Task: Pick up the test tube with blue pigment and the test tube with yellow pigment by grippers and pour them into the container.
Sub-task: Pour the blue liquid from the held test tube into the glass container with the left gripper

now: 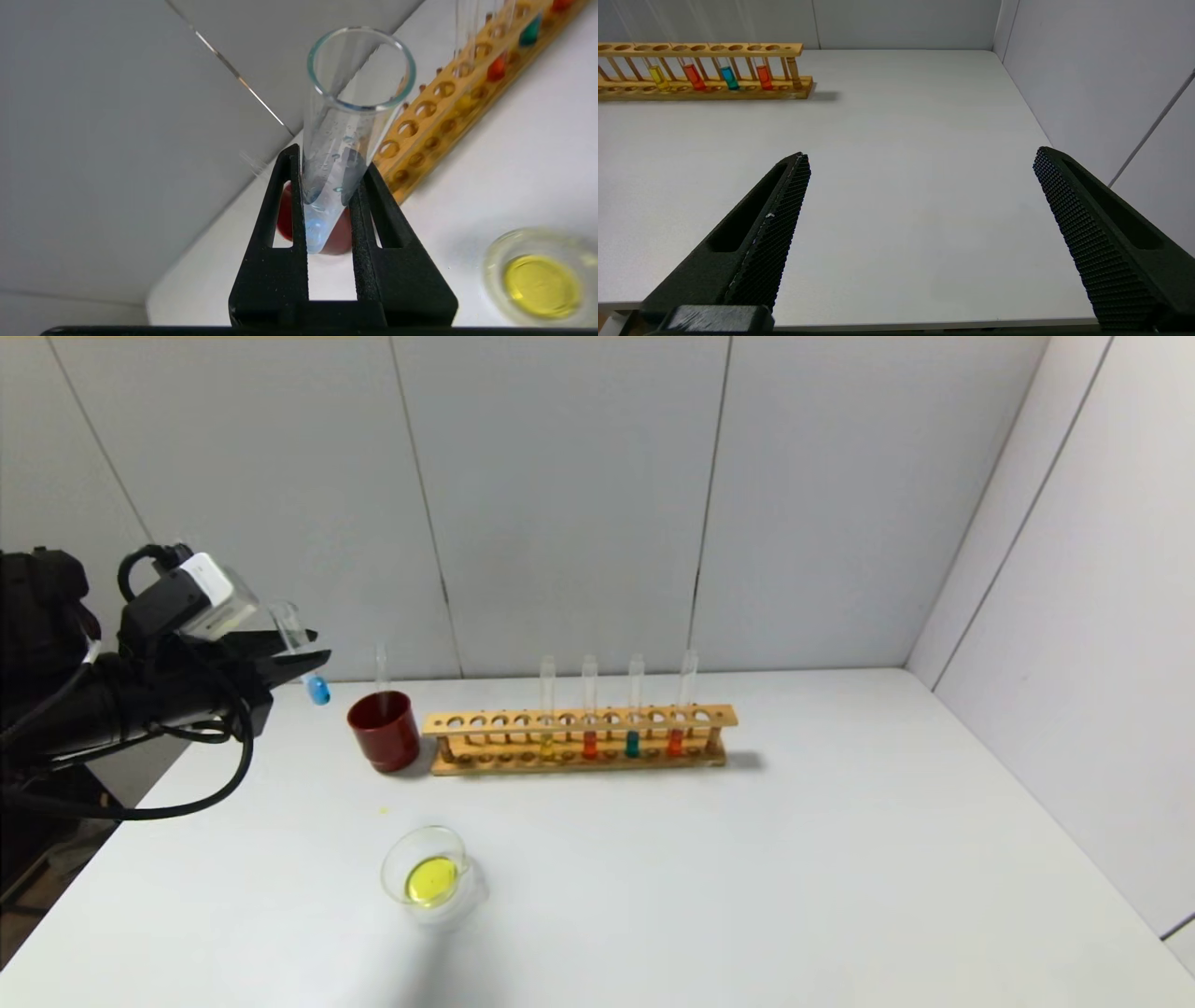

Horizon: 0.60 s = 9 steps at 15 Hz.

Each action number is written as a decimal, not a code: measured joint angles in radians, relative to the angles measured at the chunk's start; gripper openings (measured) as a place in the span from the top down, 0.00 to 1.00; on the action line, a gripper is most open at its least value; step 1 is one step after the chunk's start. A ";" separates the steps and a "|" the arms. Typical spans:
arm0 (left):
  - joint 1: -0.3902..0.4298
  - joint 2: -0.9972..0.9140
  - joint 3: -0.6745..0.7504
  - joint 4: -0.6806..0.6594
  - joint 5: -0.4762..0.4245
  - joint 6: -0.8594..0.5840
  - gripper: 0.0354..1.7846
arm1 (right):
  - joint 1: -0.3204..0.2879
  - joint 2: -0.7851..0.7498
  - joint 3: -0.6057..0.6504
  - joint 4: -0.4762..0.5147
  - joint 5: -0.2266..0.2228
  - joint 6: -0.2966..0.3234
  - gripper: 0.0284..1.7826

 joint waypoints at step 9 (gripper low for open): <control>0.010 0.146 -0.080 0.193 -0.075 0.601 0.84 | 0.000 0.000 0.000 0.000 0.000 0.000 0.02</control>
